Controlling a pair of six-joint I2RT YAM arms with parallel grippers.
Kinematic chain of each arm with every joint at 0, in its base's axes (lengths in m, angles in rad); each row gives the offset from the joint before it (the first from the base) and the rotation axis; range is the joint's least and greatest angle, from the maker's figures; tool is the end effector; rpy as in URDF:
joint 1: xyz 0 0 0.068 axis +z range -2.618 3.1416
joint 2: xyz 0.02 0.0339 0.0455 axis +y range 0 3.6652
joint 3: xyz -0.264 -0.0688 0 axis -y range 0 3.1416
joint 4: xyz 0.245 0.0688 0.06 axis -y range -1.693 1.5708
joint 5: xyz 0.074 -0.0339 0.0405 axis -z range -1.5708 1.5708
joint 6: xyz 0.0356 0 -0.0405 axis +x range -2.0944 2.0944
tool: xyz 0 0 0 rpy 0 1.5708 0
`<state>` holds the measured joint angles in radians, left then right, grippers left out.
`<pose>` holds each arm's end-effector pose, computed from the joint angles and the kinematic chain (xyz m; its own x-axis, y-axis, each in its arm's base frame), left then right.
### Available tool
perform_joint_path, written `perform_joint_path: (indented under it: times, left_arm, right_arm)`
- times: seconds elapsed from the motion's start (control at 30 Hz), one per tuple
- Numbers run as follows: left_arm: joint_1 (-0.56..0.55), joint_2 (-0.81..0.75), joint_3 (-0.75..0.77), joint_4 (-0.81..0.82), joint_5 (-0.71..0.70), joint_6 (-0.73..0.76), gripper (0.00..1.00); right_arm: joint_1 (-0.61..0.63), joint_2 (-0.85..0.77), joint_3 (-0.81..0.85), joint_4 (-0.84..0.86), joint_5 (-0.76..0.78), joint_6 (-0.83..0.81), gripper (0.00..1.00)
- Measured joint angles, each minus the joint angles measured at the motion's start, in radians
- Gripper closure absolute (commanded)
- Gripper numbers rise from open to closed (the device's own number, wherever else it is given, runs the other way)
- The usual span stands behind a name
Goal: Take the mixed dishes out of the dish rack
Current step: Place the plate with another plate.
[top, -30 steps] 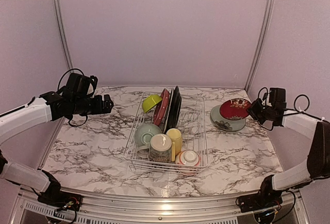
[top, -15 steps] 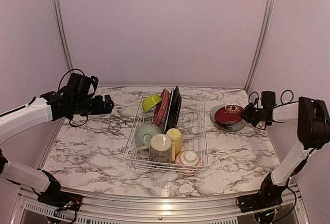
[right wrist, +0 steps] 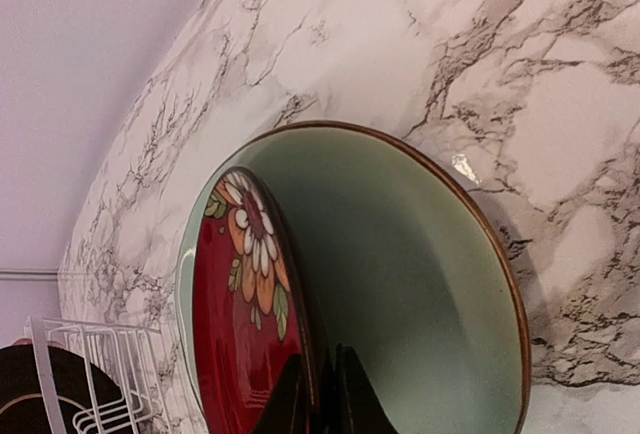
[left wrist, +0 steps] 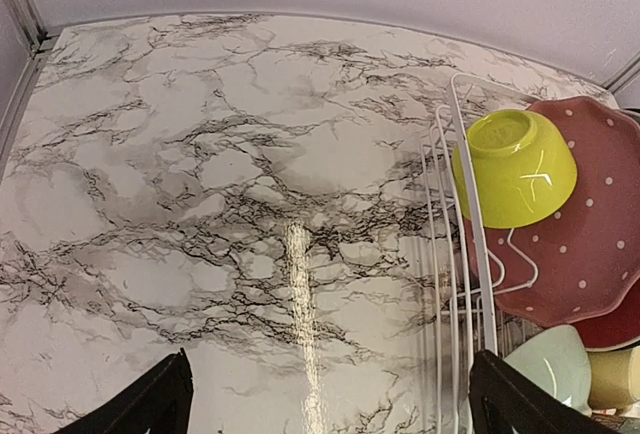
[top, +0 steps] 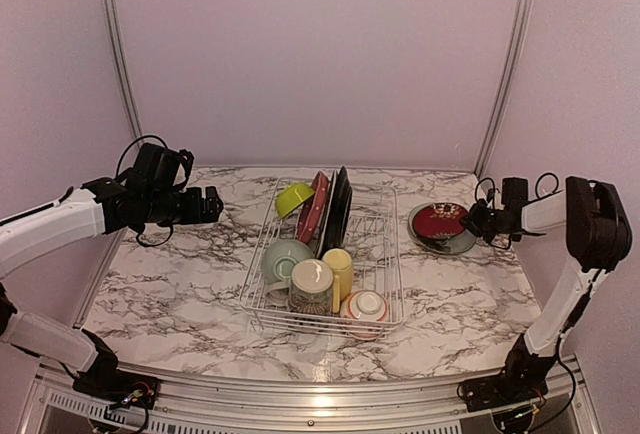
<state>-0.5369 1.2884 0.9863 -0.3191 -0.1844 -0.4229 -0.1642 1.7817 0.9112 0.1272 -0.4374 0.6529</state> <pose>0.2498 -0.1411 0.2880 -0.6098 -0.1065 -0.7853 0.1364 0.9620 -0.2364 0.3549 -0.0435 0.1511 -0.6273 0.6617 -0.4107 0.2788 0.6832 0.6750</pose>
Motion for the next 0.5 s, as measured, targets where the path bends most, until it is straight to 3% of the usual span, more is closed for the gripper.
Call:
perform_joint_path:
  times: [0.3,0.5]
  left_arm:
    - [-0.001,0.001,0.0,0.0,0.0,0.0,0.01]
    - [-0.004,0.001,0.0,0.0,0.0,0.0,0.01]
  right_arm:
    - [-0.001,0.006,0.001,-0.04,0.064,-0.076,0.67]
    - [-0.002,-0.003,0.001,-0.087,0.124,-0.119,0.47]
